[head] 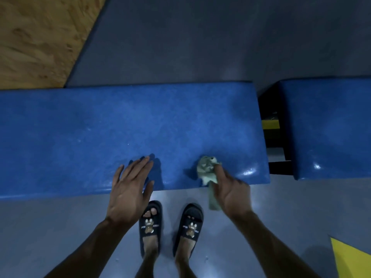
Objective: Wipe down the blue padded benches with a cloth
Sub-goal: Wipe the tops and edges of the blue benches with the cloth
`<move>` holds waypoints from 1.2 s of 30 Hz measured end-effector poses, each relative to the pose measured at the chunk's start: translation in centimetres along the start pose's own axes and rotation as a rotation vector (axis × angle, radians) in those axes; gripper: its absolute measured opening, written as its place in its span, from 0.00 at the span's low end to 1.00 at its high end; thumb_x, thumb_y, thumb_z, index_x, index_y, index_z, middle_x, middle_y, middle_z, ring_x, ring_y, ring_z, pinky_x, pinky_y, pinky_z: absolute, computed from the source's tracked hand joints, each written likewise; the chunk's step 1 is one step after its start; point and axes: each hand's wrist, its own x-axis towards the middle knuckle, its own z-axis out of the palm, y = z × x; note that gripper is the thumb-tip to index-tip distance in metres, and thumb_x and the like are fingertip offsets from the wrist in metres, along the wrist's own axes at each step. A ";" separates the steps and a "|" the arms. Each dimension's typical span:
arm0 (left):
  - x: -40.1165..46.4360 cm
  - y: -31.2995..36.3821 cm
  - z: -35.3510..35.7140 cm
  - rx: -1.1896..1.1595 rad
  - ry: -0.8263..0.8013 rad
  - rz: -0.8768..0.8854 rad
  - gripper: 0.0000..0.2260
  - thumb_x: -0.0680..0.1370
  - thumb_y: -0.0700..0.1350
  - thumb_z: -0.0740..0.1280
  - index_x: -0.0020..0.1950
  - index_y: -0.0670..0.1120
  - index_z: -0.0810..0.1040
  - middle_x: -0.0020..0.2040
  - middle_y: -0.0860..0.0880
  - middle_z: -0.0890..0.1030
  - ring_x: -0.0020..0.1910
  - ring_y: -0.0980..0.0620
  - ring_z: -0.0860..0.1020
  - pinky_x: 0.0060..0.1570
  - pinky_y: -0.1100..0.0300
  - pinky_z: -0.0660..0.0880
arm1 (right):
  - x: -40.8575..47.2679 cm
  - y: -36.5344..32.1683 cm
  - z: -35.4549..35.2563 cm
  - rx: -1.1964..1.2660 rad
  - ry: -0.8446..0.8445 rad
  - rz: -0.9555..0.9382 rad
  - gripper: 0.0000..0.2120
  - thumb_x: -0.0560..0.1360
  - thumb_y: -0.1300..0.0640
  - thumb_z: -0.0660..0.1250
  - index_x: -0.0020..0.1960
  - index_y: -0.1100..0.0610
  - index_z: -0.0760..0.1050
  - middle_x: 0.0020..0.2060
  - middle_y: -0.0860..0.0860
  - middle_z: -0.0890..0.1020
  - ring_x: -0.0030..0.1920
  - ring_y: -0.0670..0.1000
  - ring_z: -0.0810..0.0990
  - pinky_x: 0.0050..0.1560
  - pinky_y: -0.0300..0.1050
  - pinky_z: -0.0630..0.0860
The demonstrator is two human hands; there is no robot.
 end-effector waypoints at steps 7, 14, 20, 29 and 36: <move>-1.6 -1.6 0.2 -0.023 -0.010 -0.062 0.24 0.79 0.54 0.56 0.75 0.48 0.70 0.75 0.50 0.70 0.72 0.47 0.70 0.73 0.43 0.60 | 0.2 7.1 -3.0 -0.045 0.047 0.397 0.12 0.78 0.51 0.60 0.61 0.50 0.66 0.49 0.55 0.81 0.40 0.62 0.81 0.40 0.51 0.74; -2.8 -3.2 0.4 -0.033 -0.023 -0.075 0.25 0.79 0.53 0.57 0.76 0.48 0.68 0.77 0.52 0.66 0.74 0.48 0.67 0.74 0.45 0.58 | -0.3 -7.3 3.0 0.229 0.084 0.391 0.20 0.76 0.47 0.57 0.67 0.47 0.71 0.45 0.50 0.84 0.35 0.57 0.83 0.31 0.42 0.72; -3.5 -4.1 0.7 -0.042 -0.018 -0.070 0.26 0.78 0.53 0.56 0.76 0.47 0.68 0.77 0.51 0.67 0.74 0.47 0.67 0.74 0.43 0.59 | 1.0 -12.6 5.0 0.128 0.061 -0.071 0.20 0.71 0.53 0.62 0.62 0.52 0.68 0.33 0.51 0.84 0.24 0.54 0.80 0.21 0.43 0.75; -3.3 -7.2 0.1 -0.068 -0.013 -0.090 0.26 0.79 0.52 0.59 0.77 0.48 0.66 0.77 0.51 0.65 0.76 0.48 0.65 0.74 0.42 0.60 | 2.6 -1.0 -0.3 -0.072 0.134 0.445 0.18 0.81 0.46 0.55 0.69 0.49 0.65 0.43 0.60 0.83 0.42 0.65 0.82 0.42 0.53 0.76; -3.1 -9.0 -0.7 -0.072 0.014 -0.071 0.25 0.79 0.52 0.58 0.77 0.48 0.67 0.77 0.52 0.66 0.76 0.49 0.64 0.75 0.45 0.58 | 0.9 -15.0 5.6 0.102 0.046 0.260 0.21 0.72 0.52 0.67 0.64 0.51 0.67 0.33 0.52 0.83 0.26 0.57 0.81 0.23 0.44 0.74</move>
